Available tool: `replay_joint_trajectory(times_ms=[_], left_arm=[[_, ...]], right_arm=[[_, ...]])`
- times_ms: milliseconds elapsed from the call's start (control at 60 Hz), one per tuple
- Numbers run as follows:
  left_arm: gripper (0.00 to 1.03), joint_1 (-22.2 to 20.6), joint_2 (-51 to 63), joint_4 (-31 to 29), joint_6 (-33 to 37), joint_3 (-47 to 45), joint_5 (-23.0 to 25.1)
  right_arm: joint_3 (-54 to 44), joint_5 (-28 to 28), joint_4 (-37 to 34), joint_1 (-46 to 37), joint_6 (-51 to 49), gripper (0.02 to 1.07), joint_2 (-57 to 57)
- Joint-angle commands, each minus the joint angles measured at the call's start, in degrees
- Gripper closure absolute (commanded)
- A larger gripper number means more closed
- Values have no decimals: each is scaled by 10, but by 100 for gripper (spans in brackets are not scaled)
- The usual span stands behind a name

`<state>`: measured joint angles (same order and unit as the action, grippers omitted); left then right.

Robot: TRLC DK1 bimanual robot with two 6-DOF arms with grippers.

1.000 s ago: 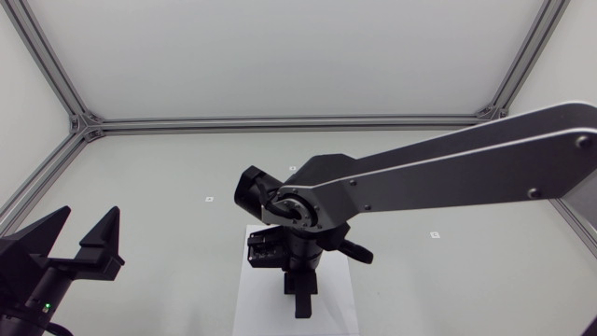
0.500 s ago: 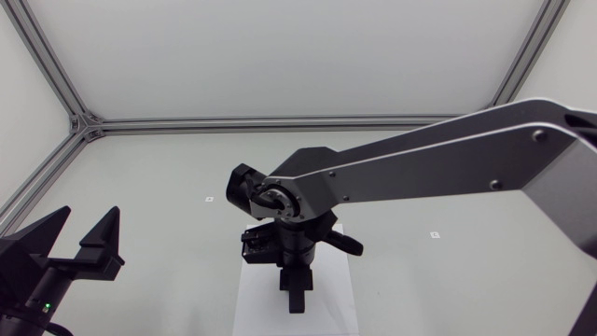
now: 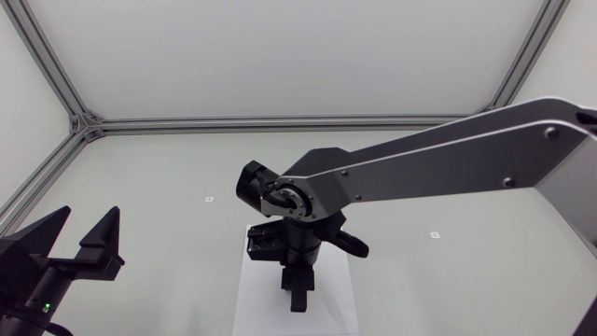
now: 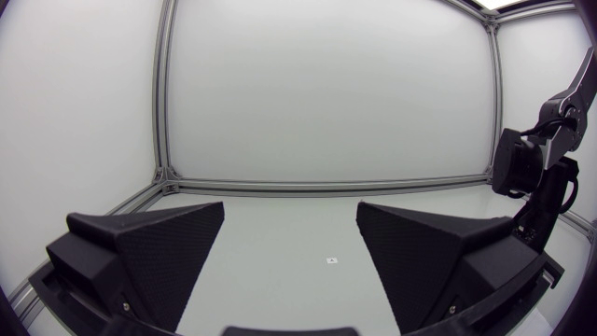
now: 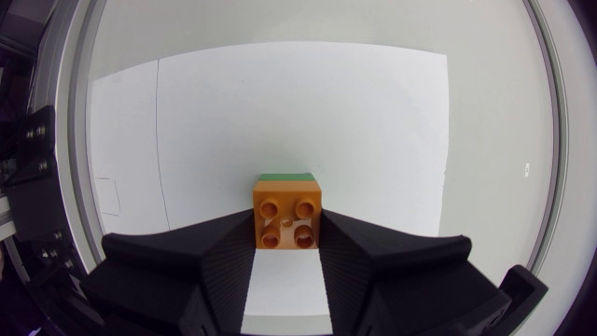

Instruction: Pick up the orange 2x2 brick with the right arm and stack it on top of the green 2x2 brick in the center

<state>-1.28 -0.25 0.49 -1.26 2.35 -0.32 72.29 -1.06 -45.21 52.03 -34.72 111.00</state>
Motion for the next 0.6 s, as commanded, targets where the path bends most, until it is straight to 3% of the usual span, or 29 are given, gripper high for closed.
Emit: replay_joint_trajectory(times_ms=[0, 583], left_arm=[[4, 2, -5, -8, 7, -23, 2], [4, 2, -5, -8, 7, -23, 2]], right_arm=[[-45, 18, 14, 10, 8, 87, 51], [-39, 21, 7, -4, -26, 87, 67]])
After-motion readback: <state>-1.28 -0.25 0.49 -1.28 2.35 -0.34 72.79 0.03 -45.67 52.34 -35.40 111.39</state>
